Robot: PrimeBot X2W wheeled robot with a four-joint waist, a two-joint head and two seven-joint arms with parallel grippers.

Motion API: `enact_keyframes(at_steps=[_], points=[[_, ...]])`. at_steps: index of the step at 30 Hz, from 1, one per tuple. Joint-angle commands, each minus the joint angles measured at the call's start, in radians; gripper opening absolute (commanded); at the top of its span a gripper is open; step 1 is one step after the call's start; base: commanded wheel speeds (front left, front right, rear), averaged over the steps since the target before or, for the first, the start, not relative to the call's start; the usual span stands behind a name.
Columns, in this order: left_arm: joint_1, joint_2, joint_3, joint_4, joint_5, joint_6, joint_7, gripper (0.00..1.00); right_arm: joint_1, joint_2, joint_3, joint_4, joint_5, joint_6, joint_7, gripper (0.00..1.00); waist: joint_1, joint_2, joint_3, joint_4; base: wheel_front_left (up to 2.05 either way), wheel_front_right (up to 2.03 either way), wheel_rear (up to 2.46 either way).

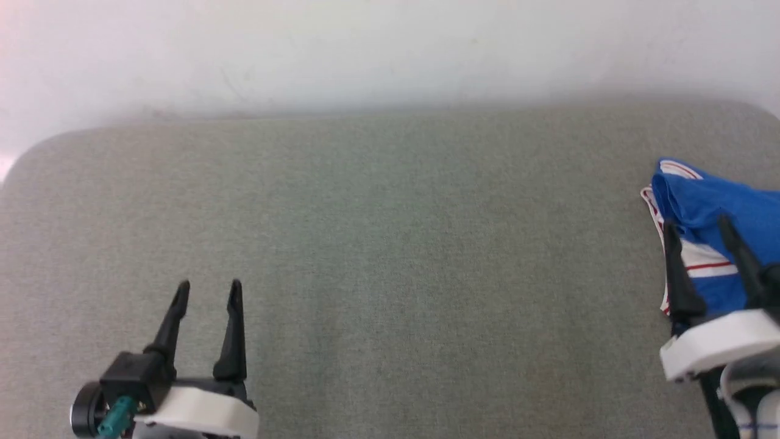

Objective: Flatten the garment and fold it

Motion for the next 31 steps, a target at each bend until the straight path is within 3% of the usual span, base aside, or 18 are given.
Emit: enact_keyframes(at_steps=[1,12,27,28,31], points=[[0.021,-0.005,-0.007,0.008,-0.002,0.011,-0.001,1.00,0.032,0.016,0.001,-0.007,-0.022,-0.002,-0.021,1.00,0.0002,0.0000,-0.036,0.023,0.00,0.00,0.00],[0.090,-0.047,-0.029,0.057,-0.011,0.004,-0.017,1.00,0.165,0.047,-0.014,0.075,-0.051,-0.002,-0.122,1.00,0.0002,0.0000,-0.084,0.025,0.00,0.00,0.00],[0.113,-0.088,0.005,0.099,0.006,-0.037,-0.023,1.00,0.162,0.048,0.003,0.162,-0.021,-0.002,-0.172,1.00,0.0002,0.0000,-0.085,0.002,0.00,0.00,0.00],[0.105,-0.088,0.004,0.097,0.002,-0.031,-0.018,0.00,0.163,0.044,0.000,0.161,-0.028,0.000,-0.166,0.00,0.0002,0.0000,-0.086,0.002,0.00,0.00,0.00],[0.105,-0.089,0.004,0.096,0.002,-0.033,-0.017,0.00,0.163,0.044,-0.001,0.162,-0.028,0.000,-0.165,0.00,0.0003,0.0000,-0.085,0.001,0.00,0.00,0.00]])
